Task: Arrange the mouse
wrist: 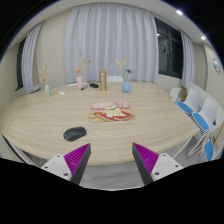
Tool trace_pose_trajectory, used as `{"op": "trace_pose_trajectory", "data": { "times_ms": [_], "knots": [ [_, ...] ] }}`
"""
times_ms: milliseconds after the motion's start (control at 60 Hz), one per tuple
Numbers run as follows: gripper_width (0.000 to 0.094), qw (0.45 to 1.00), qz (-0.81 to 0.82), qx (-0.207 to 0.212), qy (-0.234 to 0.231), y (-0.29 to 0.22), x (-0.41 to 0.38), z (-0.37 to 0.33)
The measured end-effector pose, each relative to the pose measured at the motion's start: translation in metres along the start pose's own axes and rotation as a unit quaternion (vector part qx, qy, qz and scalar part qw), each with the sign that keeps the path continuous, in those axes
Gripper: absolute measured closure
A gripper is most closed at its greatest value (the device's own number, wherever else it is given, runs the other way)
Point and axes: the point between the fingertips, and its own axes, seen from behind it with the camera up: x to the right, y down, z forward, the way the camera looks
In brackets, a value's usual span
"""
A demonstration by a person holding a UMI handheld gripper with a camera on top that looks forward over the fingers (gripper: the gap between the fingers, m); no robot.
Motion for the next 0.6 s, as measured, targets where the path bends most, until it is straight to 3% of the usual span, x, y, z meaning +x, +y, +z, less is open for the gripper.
{"op": "trace_pose_trajectory", "data": {
  "times_ms": [600],
  "knots": [
    [0.0069, 0.997, -0.021, -0.03, -0.072, 0.034, -0.135, 0.024]
  ]
}}
